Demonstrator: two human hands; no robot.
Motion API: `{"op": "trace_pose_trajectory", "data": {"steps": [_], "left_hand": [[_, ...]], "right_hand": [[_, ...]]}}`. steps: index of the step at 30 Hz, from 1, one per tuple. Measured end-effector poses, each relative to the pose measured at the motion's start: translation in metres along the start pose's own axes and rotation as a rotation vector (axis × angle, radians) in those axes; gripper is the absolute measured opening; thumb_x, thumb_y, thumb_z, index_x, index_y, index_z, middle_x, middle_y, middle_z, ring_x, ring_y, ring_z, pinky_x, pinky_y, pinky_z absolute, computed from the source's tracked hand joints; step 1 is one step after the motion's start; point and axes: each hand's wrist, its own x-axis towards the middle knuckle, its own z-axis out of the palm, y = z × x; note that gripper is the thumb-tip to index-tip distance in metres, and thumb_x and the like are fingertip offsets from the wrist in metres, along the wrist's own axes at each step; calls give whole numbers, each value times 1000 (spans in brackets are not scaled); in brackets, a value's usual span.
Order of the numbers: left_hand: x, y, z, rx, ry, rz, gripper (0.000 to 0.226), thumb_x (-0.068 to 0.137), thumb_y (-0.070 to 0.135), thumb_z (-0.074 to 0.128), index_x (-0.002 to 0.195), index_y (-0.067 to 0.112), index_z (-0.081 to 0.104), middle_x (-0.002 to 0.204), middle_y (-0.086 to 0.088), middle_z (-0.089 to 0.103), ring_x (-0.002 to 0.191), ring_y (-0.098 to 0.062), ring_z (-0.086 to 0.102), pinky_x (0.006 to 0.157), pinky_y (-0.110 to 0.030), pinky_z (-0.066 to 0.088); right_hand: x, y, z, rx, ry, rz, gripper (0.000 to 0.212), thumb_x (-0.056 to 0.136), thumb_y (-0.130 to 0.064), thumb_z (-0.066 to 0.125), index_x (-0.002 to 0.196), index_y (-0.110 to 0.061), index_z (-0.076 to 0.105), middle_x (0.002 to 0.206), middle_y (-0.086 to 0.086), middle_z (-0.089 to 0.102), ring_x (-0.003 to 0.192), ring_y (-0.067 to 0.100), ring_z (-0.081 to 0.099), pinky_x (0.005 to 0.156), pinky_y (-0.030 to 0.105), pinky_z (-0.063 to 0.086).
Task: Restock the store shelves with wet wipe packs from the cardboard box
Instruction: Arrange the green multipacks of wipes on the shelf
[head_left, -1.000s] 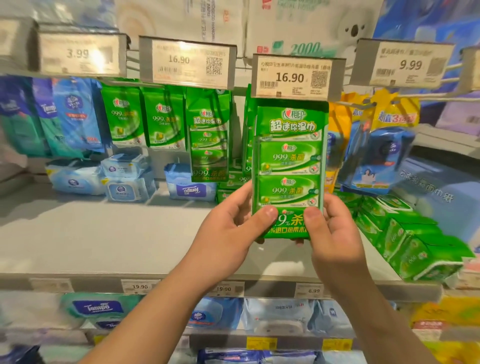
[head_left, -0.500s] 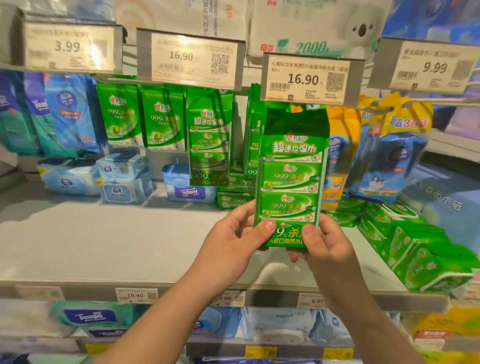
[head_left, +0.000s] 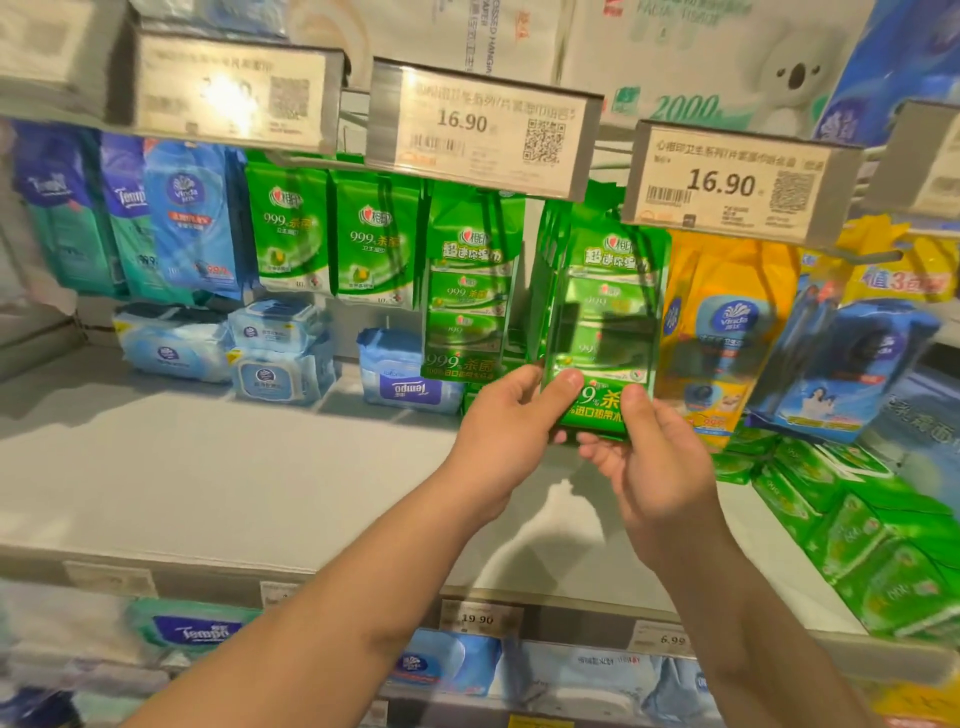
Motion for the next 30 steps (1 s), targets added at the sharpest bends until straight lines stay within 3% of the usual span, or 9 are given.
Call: {"op": "trace_pose_trajectory", "data": {"steps": [3,5,9,12,16,20,25,28,30], "left_hand": [[11,-1,0,-8,5,-66,48,93,43,68,109,-3,66,109,-20,73,87,-17,68,77,-32,54],[13,-5,0,11,1,-91,40,96,41,67,107,3,68,108,-16,75,88,-14,69,76,-29,54],[1,-7,-1,55,-12,-128,21,103,36,58,109,20,70,111,-5,77,94,-17,72,79,-32,56],[-10,-9,-3,76,-6,-167,18,102,41,58,117,36,66,117,5,75,107,-23,71,87,-40,57],[-29,-9,-6,122,83,-233,71,96,47,64,158,27,35,136,12,61,103,-15,70,90,-39,61],[-52,-12,-18,116,118,-267,67,95,49,65,154,27,42,127,15,64,100,-14,70,91,-39,61],[-84,-6,-45,242,154,-198,85,68,71,65,146,38,51,122,20,68,98,-1,69,99,-39,57],[-104,3,-65,341,153,-179,82,71,74,61,146,43,50,112,34,67,100,11,65,108,-38,49],[-119,11,-82,389,162,-167,83,71,74,59,147,43,49,118,34,65,105,17,61,111,-35,45]], "right_hand": [[5,-1,8,90,52,43,29,108,-22,48,116,3,60,83,15,66,57,14,63,53,23,54],[5,1,9,121,69,66,30,108,-21,48,119,4,59,85,15,67,57,13,64,53,22,54],[3,7,5,172,98,109,27,107,-23,51,122,-3,60,96,13,70,71,19,68,62,25,59],[-2,9,4,218,153,172,35,106,-21,53,134,0,54,116,19,68,89,30,74,77,37,62],[-10,18,-2,219,183,254,39,105,-17,56,139,1,47,131,18,58,102,40,73,91,49,59],[-27,31,-8,155,143,259,27,104,-13,55,130,-4,54,122,14,65,100,36,75,94,48,58],[-46,41,-2,-117,41,209,20,104,-25,58,119,-13,65,117,8,72,101,24,75,89,37,57],[-59,44,11,-412,-50,87,43,94,-51,58,125,-22,66,116,-5,72,104,12,71,97,39,55],[-70,46,23,-577,-129,35,58,87,-65,52,129,-27,65,122,-12,70,114,9,66,107,41,49]]}}
